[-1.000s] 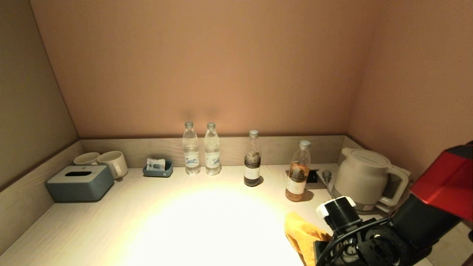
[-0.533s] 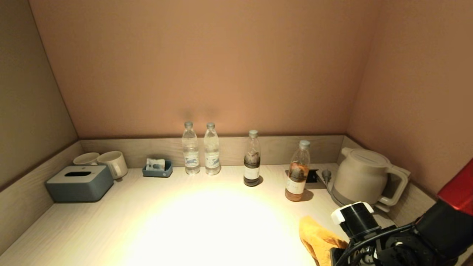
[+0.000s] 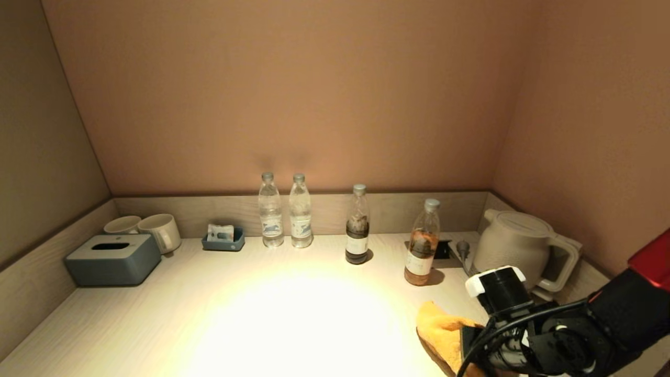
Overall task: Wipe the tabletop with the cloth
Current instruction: Sweep the stains on the table
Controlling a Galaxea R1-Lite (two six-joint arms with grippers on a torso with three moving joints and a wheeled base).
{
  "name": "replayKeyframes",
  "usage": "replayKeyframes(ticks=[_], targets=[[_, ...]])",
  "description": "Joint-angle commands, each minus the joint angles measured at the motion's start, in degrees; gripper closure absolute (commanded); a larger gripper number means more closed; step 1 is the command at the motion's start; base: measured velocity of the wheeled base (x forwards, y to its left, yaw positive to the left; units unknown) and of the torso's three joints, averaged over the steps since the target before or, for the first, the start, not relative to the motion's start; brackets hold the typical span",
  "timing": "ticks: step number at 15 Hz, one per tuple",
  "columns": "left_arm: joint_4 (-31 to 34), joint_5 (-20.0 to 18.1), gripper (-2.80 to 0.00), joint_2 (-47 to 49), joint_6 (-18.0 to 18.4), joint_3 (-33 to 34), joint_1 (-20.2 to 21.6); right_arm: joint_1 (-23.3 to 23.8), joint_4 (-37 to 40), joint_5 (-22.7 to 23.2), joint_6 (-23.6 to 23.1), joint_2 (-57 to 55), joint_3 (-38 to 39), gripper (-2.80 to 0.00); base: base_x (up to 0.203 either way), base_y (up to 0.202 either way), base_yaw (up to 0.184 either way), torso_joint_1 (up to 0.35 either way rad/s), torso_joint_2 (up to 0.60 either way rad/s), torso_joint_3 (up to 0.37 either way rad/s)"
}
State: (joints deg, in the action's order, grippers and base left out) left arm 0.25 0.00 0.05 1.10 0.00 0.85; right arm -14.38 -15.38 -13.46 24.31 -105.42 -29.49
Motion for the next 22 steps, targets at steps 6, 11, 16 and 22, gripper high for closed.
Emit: replayKeyframes(ticks=[6, 11, 16, 22], targets=[[0.0, 0.0, 0.00, 0.0, 0.0, 0.0, 0.0, -6.3, 0.4, -1.8, -2.3, 0.2, -10.4, 0.00, 0.000, 0.000, 0.000, 0.000, 0.00, 0.000], [0.0, 0.0, 0.00, 0.0, 0.0, 0.0, 0.0, -26.8, 0.6, -4.3, -7.7, -11.6, -26.9, 0.00, 0.000, 0.000, 0.000, 0.000, 0.00, 0.000], [0.0, 0.0, 0.00, 0.0, 0.0, 0.0, 0.0, -34.8, 1.2, -5.8, -12.3, -21.1, -37.3, 0.00, 0.000, 0.000, 0.000, 0.000, 0.00, 0.000], [0.0, 0.0, 0.00, 0.0, 0.0, 0.0, 0.0, -35.5, 1.3, -5.5, -14.2, -29.2, -40.9, 0.00, 0.000, 0.000, 0.000, 0.000, 0.00, 0.000]])
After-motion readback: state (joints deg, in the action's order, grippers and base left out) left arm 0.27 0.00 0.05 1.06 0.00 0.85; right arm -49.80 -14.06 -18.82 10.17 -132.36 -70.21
